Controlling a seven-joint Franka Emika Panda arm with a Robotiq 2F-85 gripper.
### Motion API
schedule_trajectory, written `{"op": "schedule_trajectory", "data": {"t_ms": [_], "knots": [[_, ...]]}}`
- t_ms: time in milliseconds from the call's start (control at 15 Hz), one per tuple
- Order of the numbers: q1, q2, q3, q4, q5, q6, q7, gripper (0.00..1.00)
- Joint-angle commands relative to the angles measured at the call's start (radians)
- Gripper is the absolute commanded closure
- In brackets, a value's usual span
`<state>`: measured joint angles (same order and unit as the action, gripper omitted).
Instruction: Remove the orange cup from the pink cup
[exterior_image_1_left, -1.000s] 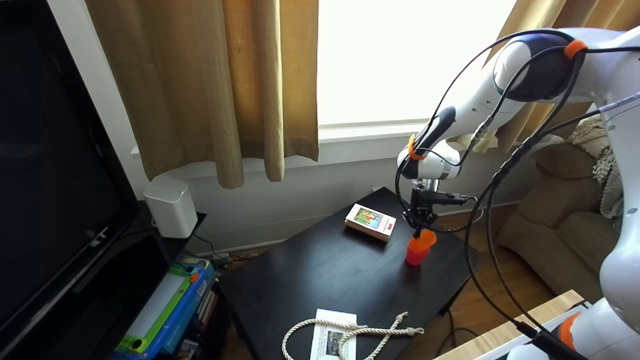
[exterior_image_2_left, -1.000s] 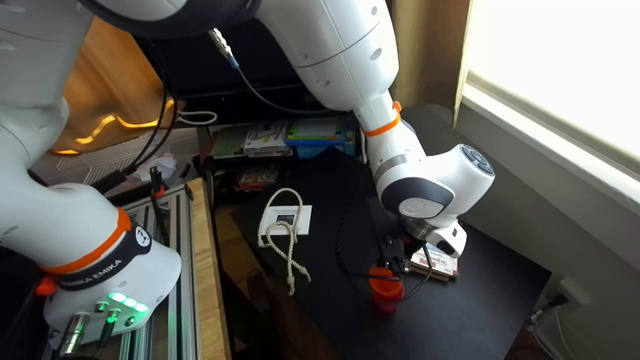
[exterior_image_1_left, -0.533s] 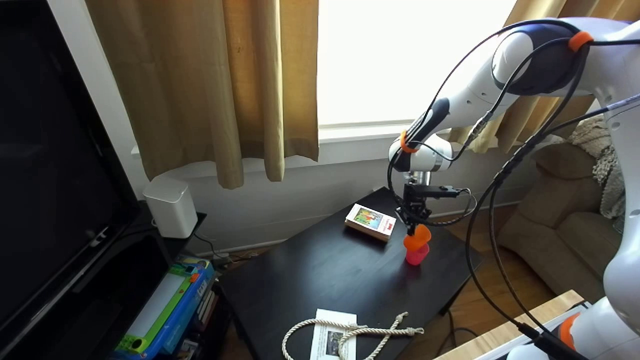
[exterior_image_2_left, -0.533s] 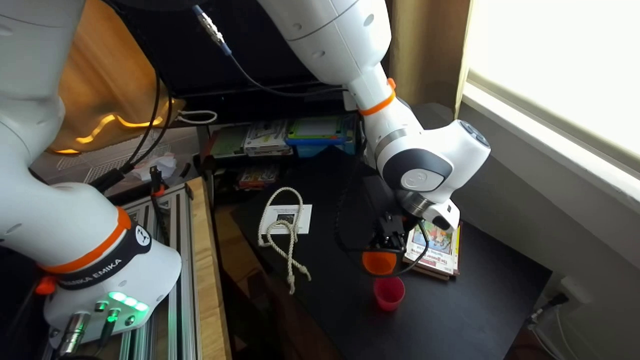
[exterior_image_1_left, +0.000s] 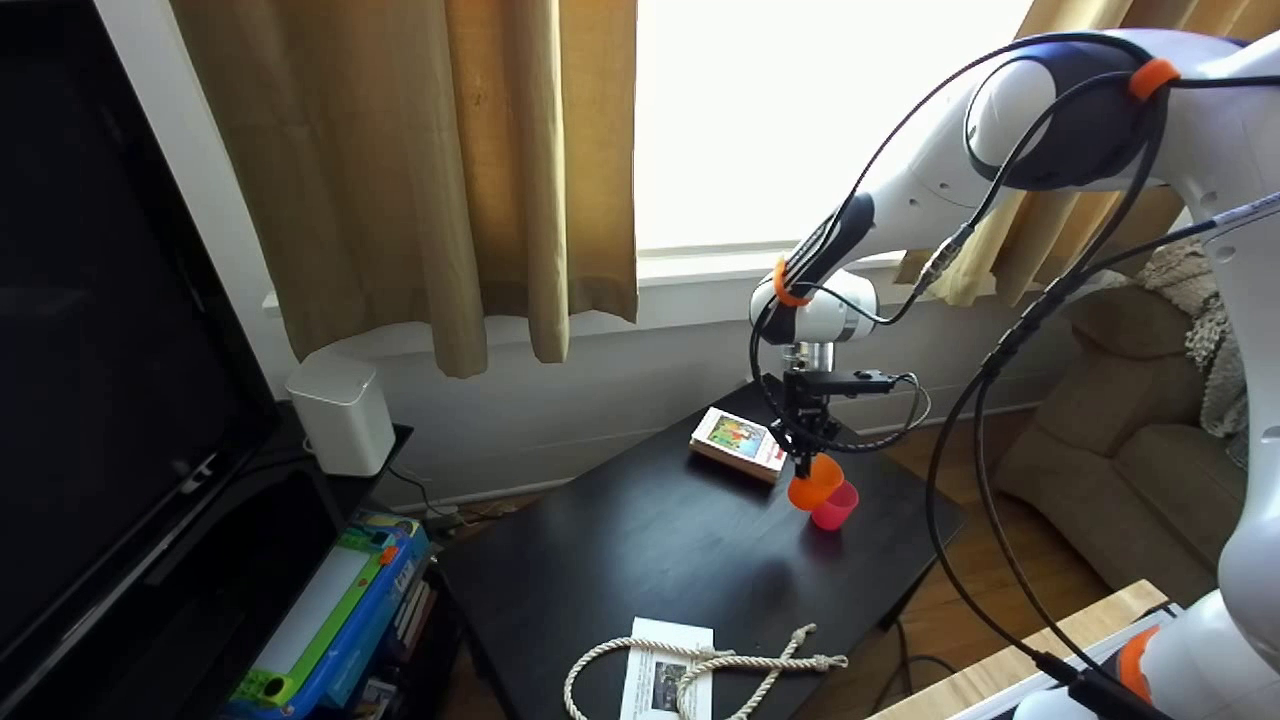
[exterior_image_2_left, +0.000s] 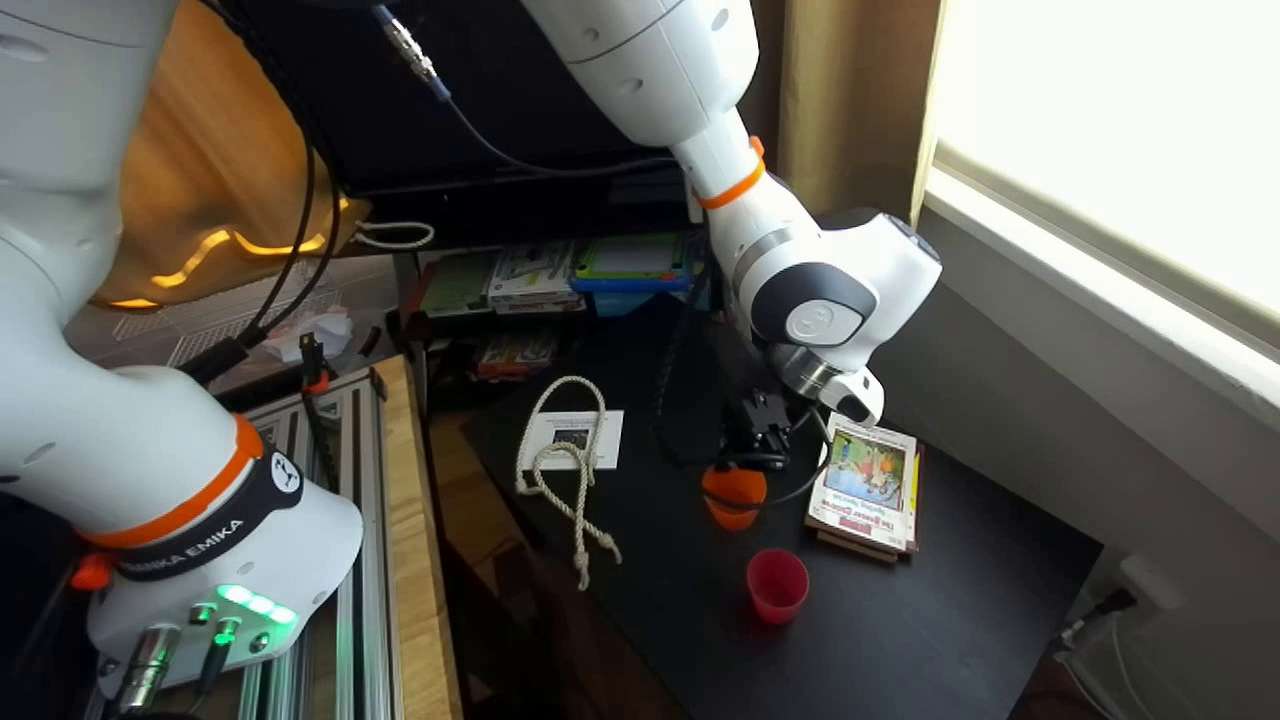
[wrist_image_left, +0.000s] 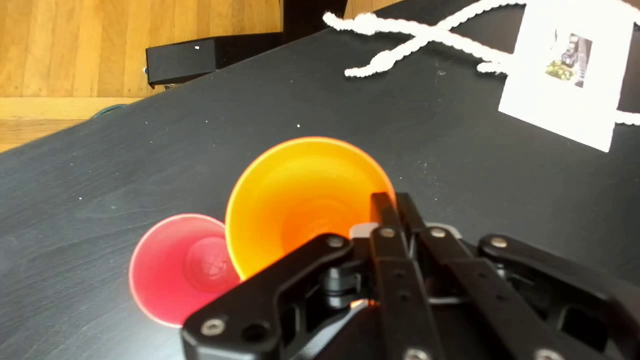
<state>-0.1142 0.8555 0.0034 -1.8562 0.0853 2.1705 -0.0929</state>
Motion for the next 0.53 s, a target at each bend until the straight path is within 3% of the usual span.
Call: {"op": "schedule_trajectory", "data": {"t_ms": [0,467], "knots": [[0.014,0.050,0.000,0.030,-0.007,0.014,-0.002,0.99],[0.007,0.194,-0.005,0.170,0.006,0.050,0.015,0.99]]}}
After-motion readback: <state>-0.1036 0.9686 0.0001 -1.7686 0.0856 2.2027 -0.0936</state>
